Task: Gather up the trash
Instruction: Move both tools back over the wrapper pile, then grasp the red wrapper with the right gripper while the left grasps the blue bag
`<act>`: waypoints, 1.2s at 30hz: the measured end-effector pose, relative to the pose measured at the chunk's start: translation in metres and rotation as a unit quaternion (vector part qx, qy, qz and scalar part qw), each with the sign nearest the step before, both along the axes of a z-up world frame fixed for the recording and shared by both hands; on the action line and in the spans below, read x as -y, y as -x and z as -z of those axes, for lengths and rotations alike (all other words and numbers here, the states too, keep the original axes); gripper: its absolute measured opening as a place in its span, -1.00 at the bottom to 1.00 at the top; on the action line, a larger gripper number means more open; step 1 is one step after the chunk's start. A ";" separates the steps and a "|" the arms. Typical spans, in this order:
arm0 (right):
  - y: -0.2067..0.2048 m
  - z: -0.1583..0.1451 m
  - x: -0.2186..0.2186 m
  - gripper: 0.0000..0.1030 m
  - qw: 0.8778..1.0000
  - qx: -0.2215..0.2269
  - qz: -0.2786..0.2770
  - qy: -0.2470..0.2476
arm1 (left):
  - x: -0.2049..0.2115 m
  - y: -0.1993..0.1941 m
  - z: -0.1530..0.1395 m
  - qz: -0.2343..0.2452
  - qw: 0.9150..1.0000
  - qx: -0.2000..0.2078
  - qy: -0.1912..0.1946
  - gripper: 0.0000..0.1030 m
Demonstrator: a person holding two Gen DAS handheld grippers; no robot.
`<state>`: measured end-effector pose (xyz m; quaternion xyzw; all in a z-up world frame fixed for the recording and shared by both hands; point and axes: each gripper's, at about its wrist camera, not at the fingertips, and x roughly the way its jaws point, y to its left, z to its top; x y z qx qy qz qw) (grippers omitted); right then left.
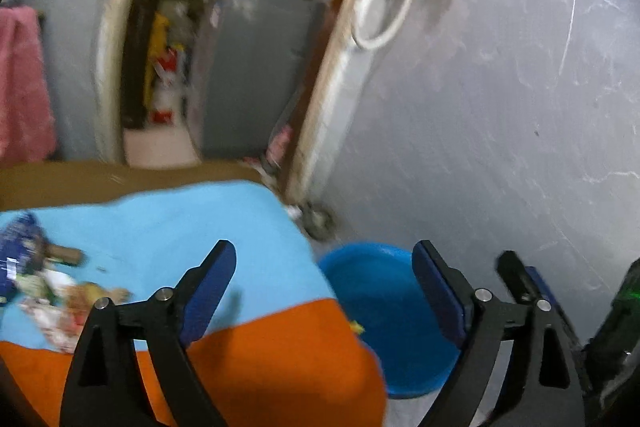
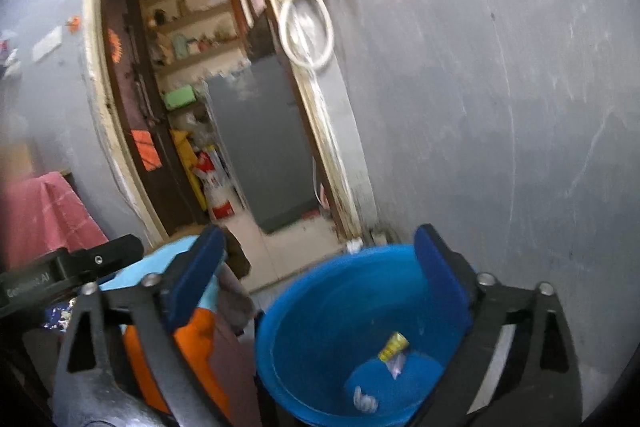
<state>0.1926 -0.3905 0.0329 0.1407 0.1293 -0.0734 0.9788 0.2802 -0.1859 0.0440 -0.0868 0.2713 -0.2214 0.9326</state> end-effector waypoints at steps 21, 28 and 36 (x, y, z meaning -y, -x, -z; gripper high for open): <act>0.021 -0.026 -0.131 1.00 0.977 0.136 -0.155 0.053 | -0.150 0.097 -0.011 -0.181 0.966 0.171 -0.063 0.97; 0.013 -0.015 -0.166 1.00 0.971 0.108 -0.197 0.079 | -0.191 0.107 0.007 -0.198 0.962 0.164 -0.092 0.97; -0.019 0.004 -0.203 1.00 0.965 0.008 -0.232 0.121 | -0.225 0.079 0.031 -0.199 0.973 0.077 -0.084 0.97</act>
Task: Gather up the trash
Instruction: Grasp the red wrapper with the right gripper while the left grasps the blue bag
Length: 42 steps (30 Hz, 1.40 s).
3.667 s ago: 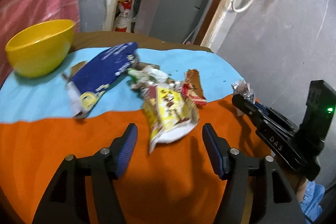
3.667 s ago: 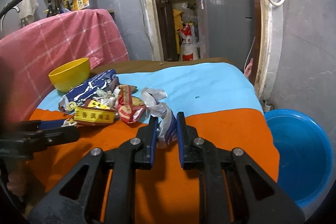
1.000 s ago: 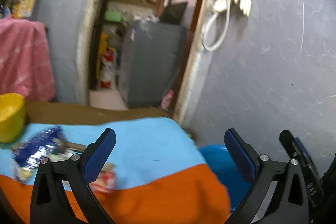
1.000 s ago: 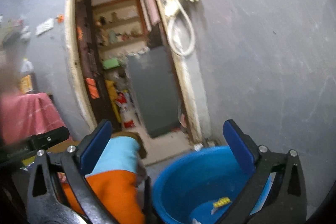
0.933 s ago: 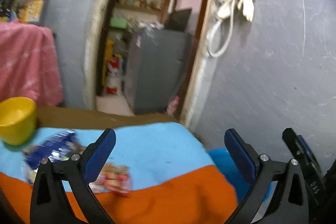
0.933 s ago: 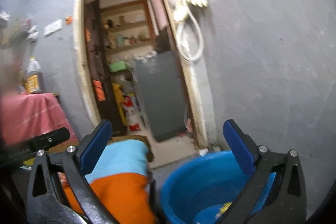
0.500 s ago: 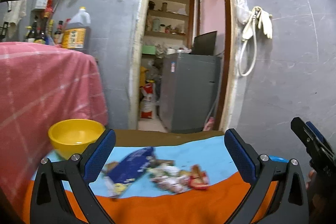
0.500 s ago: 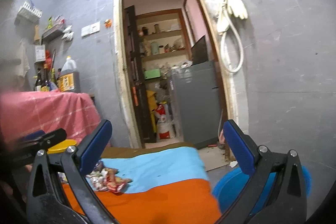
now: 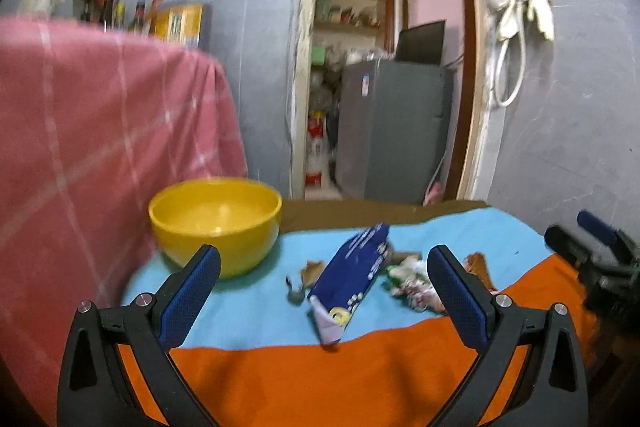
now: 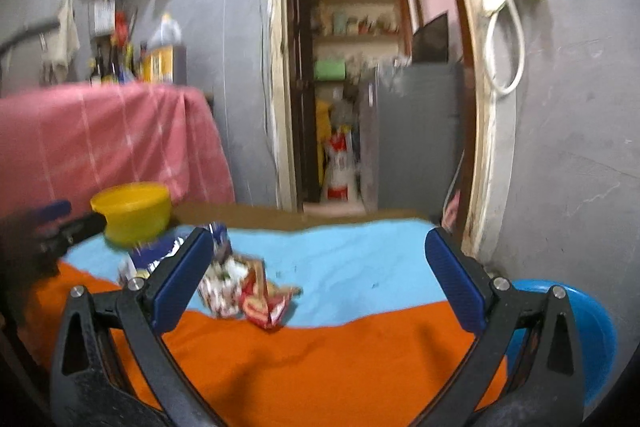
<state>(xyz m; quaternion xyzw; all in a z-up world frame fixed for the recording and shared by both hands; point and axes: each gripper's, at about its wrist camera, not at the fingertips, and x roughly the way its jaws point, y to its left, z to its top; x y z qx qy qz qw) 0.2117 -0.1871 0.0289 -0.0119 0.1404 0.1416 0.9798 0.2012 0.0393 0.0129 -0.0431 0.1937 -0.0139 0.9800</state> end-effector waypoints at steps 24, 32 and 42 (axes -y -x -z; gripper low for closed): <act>-0.056 0.049 -0.035 0.99 0.978 -0.187 -0.050 0.077 | -0.018 -0.053 0.036 0.035 0.980 -0.171 0.097 -0.15; -0.064 0.056 -0.038 0.39 0.968 -0.222 -0.090 0.069 | -0.022 -0.055 0.037 0.053 0.975 -0.176 0.128 -0.65; -0.059 0.058 -0.034 0.08 0.969 -0.220 -0.103 0.043 | -0.022 -0.048 0.039 0.067 0.969 -0.181 0.154 -0.73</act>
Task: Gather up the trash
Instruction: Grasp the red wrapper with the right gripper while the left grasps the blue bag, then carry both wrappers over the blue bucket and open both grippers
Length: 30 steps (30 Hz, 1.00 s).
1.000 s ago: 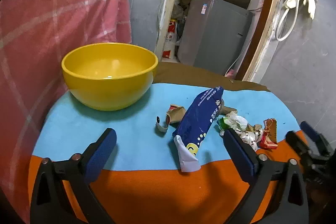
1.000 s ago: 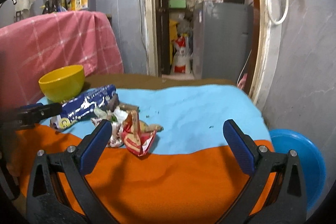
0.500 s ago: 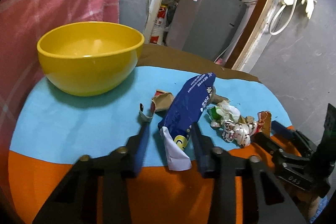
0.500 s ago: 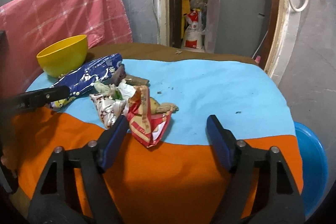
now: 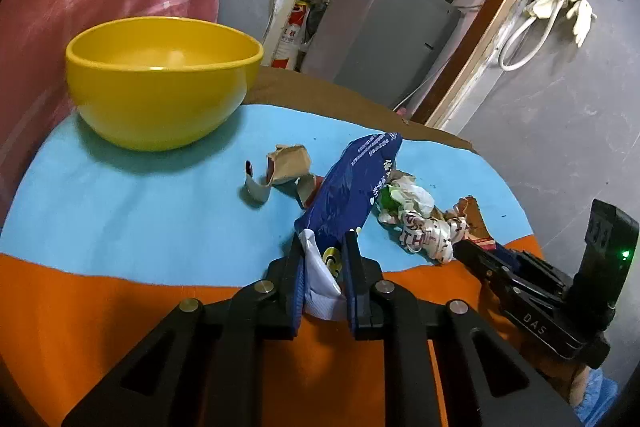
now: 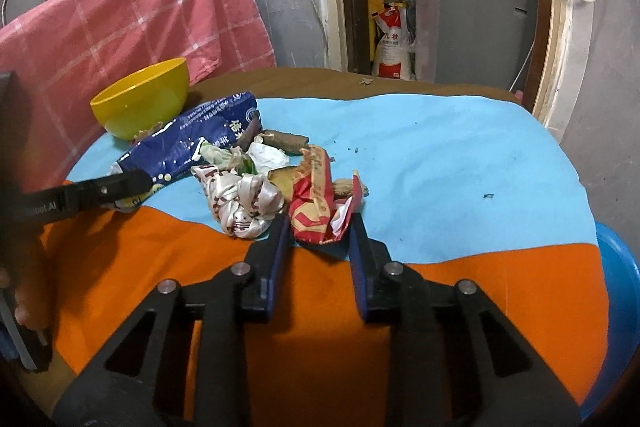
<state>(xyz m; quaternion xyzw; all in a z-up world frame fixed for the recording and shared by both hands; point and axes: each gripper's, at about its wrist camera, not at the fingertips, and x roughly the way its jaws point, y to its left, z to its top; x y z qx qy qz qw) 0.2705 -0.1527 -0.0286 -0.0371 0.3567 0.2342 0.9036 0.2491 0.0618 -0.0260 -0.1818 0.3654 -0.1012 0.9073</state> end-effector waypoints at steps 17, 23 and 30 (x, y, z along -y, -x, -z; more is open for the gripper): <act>0.038 -0.025 0.029 0.06 0.993 0.101 0.022 -0.065 | 0.031 0.039 -0.034 -0.006 0.993 0.102 -0.067 -0.75; 0.064 -0.053 0.043 0.06 0.977 0.192 0.043 -0.080 | 0.054 0.048 -0.051 0.000 0.986 0.154 -0.071 -0.75; 0.092 -0.078 0.063 0.06 0.950 0.288 0.084 -0.083 | 0.085 0.055 -0.071 0.014 0.975 0.213 -0.067 -0.75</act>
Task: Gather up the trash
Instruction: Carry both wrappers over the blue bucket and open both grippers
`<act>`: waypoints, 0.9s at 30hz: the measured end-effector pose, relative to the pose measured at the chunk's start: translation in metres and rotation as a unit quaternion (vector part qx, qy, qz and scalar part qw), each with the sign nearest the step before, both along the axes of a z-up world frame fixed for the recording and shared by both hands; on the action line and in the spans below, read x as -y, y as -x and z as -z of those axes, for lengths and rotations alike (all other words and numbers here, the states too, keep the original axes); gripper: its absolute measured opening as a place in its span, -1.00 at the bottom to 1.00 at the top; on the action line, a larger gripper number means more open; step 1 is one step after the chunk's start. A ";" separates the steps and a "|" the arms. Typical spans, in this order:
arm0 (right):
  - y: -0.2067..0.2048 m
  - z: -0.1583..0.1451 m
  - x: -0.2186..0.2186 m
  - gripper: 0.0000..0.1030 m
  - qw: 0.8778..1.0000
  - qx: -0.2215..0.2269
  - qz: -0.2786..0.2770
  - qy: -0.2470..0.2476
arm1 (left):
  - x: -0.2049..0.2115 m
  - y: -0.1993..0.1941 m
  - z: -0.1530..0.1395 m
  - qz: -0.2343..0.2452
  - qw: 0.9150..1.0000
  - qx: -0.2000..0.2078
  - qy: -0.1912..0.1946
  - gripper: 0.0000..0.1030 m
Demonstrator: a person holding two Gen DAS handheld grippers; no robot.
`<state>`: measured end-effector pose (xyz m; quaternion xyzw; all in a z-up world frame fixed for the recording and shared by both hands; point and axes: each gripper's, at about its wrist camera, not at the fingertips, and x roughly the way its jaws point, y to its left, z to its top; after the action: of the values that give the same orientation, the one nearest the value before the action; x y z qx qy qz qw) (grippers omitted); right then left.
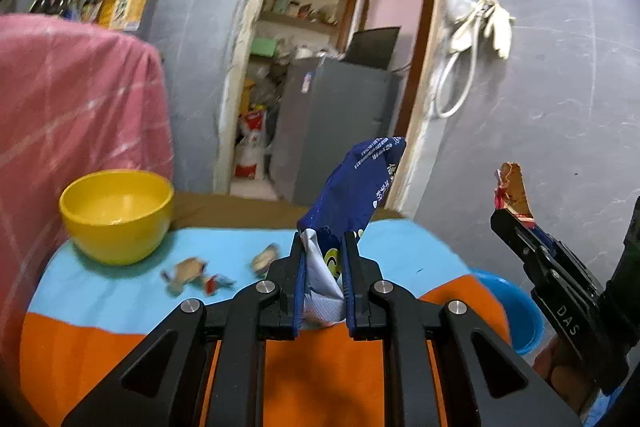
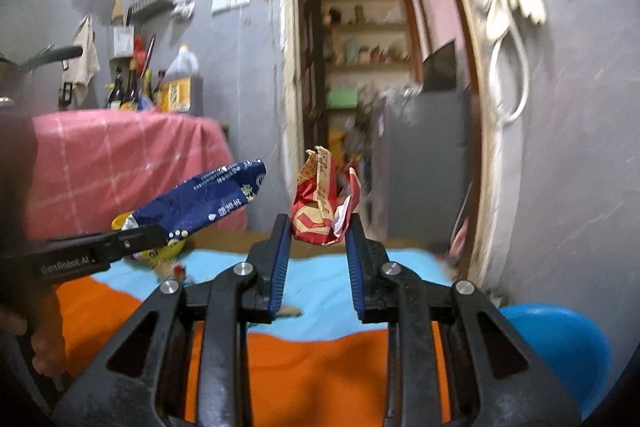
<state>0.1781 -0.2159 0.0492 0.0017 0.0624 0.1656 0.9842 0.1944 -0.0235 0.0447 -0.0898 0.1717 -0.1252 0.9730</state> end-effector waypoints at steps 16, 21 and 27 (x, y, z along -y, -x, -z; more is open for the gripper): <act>0.019 -0.016 0.084 0.07 0.988 0.046 0.145 -0.026 | 0.103 -0.019 -0.020 0.105 0.994 0.030 -0.003 -0.75; 0.012 -0.011 0.114 0.07 0.981 0.014 0.189 -0.039 | 0.133 -0.042 -0.019 0.129 0.992 -0.003 0.009 -0.75; 0.000 0.001 0.142 0.07 0.972 -0.048 0.220 -0.063 | 0.166 -0.063 -0.016 0.155 0.986 -0.049 0.019 -0.75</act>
<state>0.1785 -0.3578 0.0481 0.0850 0.0970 -0.0517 0.9903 0.2571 -0.1891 0.0610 -0.0867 0.2283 -0.2735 0.9304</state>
